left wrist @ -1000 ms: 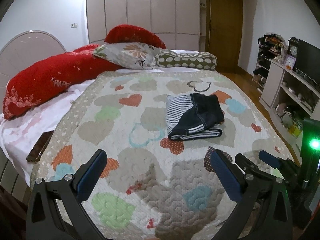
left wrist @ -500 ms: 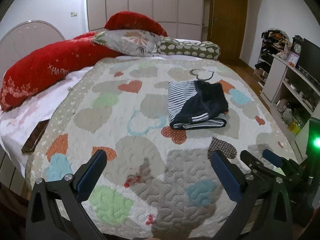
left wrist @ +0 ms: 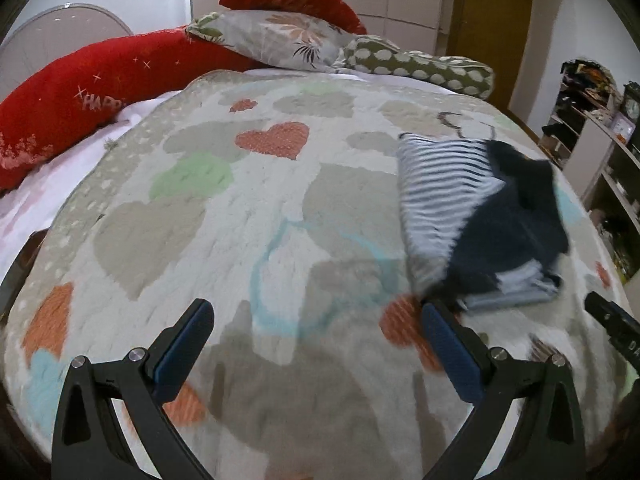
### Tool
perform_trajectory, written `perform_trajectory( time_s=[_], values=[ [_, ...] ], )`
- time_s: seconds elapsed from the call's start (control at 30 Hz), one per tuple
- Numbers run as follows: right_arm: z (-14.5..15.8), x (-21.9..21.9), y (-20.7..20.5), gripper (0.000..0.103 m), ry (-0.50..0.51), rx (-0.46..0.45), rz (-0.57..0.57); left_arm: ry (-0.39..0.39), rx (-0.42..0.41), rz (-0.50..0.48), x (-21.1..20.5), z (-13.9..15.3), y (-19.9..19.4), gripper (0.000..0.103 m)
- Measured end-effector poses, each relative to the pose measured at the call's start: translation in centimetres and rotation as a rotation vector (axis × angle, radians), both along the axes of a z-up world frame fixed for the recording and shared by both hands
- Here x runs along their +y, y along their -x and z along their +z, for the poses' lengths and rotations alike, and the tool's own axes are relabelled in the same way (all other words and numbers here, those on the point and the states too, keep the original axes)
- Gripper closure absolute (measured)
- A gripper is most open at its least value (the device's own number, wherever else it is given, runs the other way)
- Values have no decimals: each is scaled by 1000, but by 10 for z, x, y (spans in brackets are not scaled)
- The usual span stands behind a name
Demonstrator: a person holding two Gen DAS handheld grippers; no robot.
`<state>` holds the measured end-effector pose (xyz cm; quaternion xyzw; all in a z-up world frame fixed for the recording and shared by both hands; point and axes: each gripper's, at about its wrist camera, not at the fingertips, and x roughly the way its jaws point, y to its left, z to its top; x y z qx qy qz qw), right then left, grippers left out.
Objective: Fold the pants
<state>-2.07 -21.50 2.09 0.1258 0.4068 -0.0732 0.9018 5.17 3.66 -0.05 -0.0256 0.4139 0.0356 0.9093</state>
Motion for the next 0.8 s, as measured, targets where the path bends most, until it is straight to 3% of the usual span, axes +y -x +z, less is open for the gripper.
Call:
perform_trajectory(
  time_s=[0.1,0.23,0.37,0.47,0.8],
  values=[
    [-10,-11,-22,32,27,18,-22,-32,20,13,3,-12,-25,0],
    [-17,-15,-43,26,47,40,-27,33,89,61,16,-29,-46,0],
    [-22,-7,-57,14,99,70,-5,-8,76,70,10,-31,-46,0],
    [-24,-1,-60,11,147,88,-5,15,64,67,13,-32,-44,0],
    [-28,-7,-60,1,120,97,-10,15,53,65,13,-33,-42,0]
  ],
)
